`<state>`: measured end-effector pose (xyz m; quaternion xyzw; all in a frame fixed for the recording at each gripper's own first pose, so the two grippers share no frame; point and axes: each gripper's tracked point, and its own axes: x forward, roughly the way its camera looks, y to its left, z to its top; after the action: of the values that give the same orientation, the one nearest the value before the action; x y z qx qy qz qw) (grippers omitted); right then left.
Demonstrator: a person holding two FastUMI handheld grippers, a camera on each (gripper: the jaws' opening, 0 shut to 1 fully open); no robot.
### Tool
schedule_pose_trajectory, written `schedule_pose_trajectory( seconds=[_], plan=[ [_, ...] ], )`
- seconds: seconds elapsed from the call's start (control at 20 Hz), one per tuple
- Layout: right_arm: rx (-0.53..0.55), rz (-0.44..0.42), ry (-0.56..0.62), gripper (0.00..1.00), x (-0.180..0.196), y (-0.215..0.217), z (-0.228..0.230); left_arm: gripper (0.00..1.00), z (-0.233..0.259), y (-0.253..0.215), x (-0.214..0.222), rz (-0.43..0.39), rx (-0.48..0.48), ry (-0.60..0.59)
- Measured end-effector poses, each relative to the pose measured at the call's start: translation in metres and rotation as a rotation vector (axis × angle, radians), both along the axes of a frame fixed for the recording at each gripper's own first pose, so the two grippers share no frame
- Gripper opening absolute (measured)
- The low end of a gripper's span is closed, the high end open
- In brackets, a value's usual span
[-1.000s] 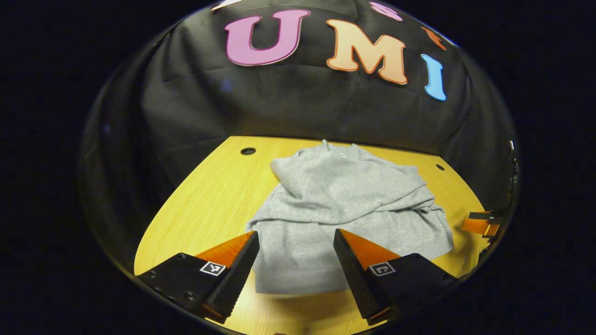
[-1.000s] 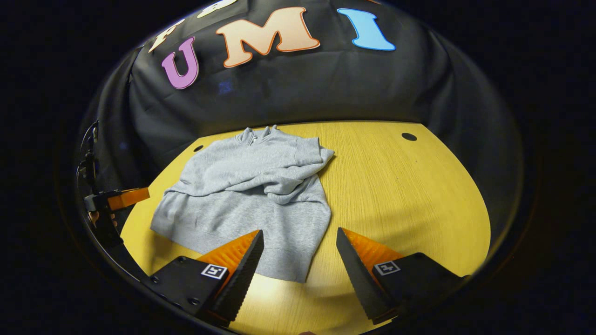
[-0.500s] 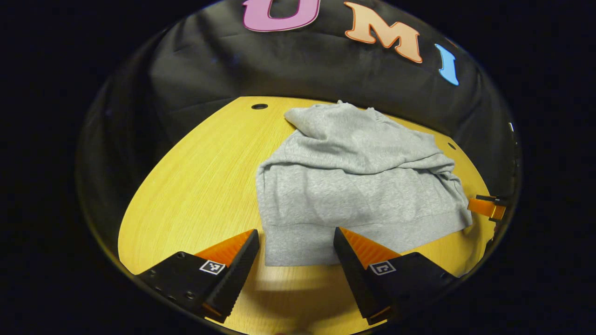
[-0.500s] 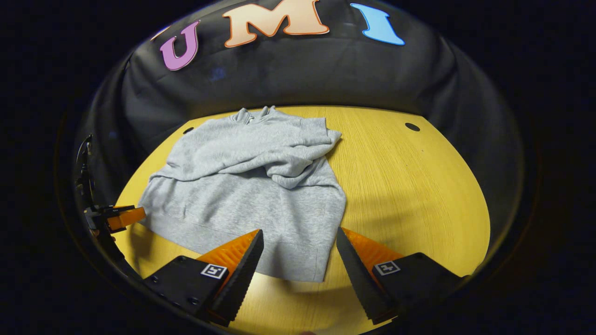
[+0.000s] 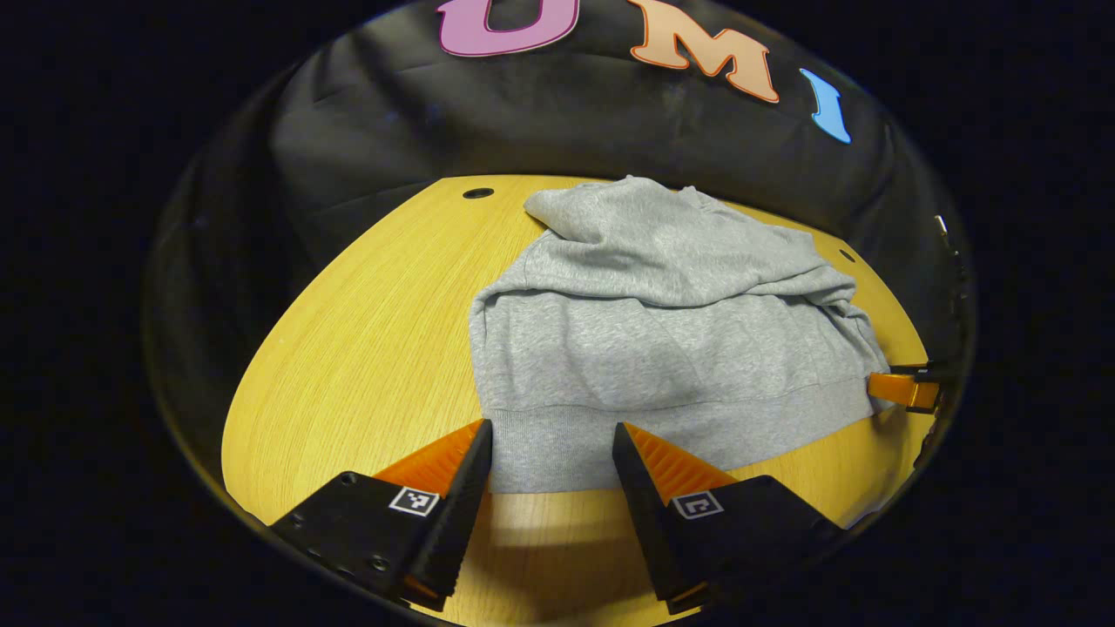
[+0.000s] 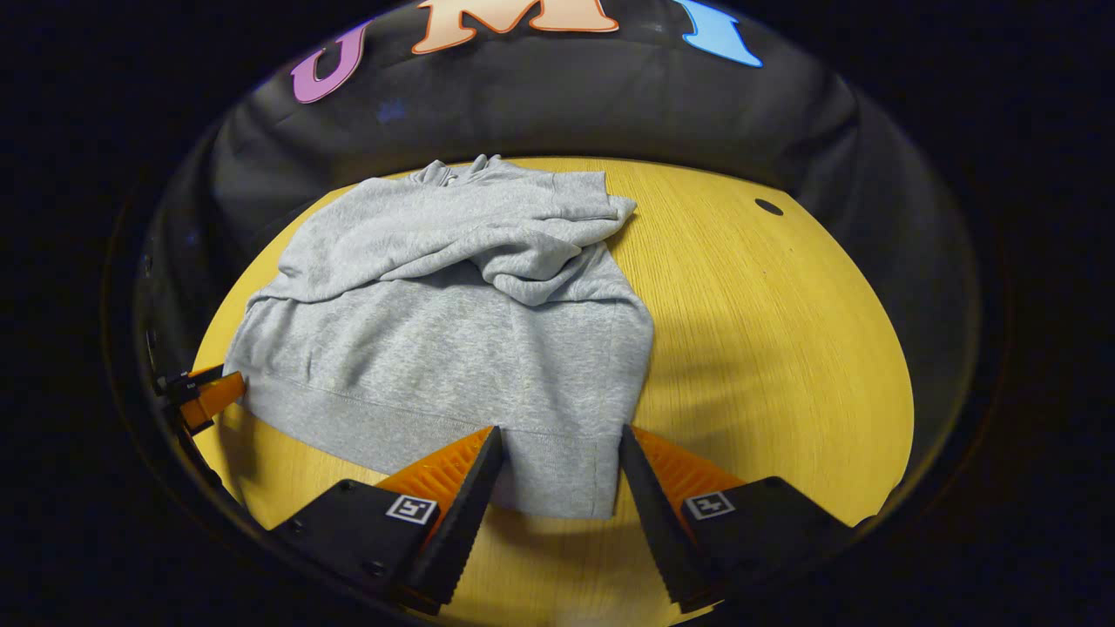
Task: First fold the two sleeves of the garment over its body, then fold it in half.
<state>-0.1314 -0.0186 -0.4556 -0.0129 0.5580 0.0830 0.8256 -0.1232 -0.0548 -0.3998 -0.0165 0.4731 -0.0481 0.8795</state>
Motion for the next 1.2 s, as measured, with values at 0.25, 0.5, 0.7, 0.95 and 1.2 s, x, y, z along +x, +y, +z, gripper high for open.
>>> schedule_pose_trajectory(
  seconds=[0.25,0.5,0.7,0.95,1.2],
  plan=[
    [0.030,0.045,0.018,0.38,-0.005,0.021,0.000,0.48,-0.001,-0.012,0.006,-0.058,-0.041,0.014],
    [0.028,0.053,-0.020,0.14,-0.004,0.023,0.001,0.03,-0.001,-0.024,0.012,-0.042,-0.137,0.006],
    [0.128,-0.066,-0.016,0.05,0.002,0.024,0.010,0.00,0.002,-0.024,0.010,-0.072,-0.154,0.056],
    [0.259,-0.117,-0.059,0.05,0.036,0.034,0.050,0.00,0.039,-0.032,0.031,-0.055,-0.231,0.035],
    [0.376,-0.176,-0.109,0.05,0.091,0.048,0.092,0.00,0.070,-0.033,0.080,-0.044,-0.283,-0.016]
  ],
)
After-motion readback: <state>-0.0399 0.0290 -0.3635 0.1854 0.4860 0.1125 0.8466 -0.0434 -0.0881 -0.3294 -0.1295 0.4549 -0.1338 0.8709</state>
